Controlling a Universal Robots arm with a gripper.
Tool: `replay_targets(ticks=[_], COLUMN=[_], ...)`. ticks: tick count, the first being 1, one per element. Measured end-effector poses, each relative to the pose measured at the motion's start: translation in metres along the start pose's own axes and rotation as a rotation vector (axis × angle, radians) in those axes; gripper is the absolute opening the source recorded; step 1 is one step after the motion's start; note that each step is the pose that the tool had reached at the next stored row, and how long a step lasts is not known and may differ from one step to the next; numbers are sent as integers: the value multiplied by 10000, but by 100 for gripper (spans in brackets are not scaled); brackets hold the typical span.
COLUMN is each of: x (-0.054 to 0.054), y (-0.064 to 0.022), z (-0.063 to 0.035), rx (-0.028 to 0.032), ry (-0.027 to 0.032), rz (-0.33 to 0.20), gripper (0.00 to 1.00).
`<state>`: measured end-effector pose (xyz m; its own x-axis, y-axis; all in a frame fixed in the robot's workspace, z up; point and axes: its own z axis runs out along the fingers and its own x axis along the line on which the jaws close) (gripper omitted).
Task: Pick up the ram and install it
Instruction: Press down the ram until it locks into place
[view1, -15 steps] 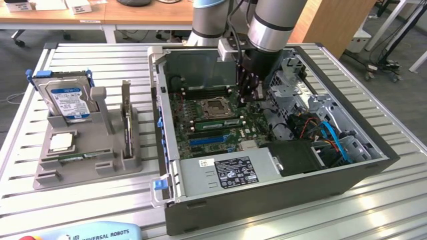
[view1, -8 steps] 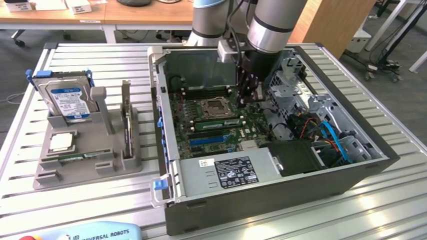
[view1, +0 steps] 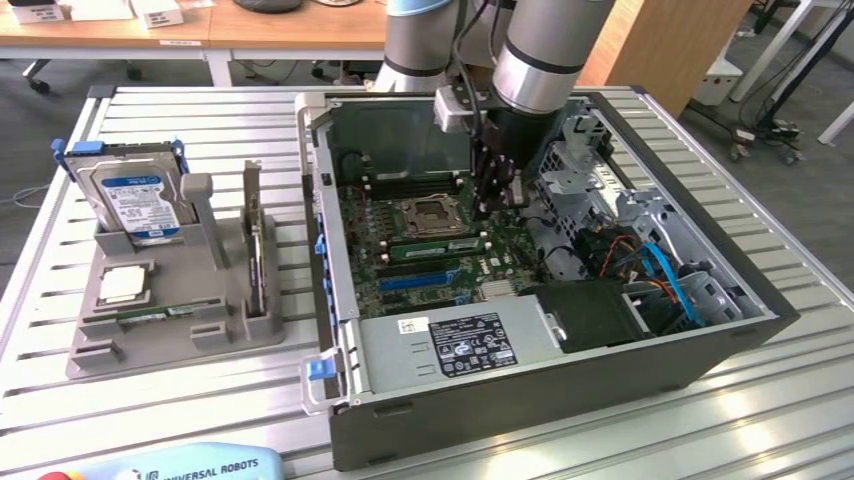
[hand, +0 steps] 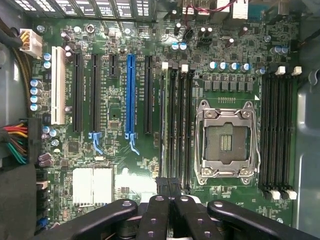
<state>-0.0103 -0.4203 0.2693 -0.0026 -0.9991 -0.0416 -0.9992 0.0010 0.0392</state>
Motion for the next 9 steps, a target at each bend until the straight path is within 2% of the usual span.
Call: replay_targets(ticks=[2,3,9], x=[-1,-1,3], y=[-135,-169,-171], z=[-5,-6,67], rx=[-1,0,-1], ry=[-1,-1,-1], rz=[0,0,0], gripper=[10,10,10])
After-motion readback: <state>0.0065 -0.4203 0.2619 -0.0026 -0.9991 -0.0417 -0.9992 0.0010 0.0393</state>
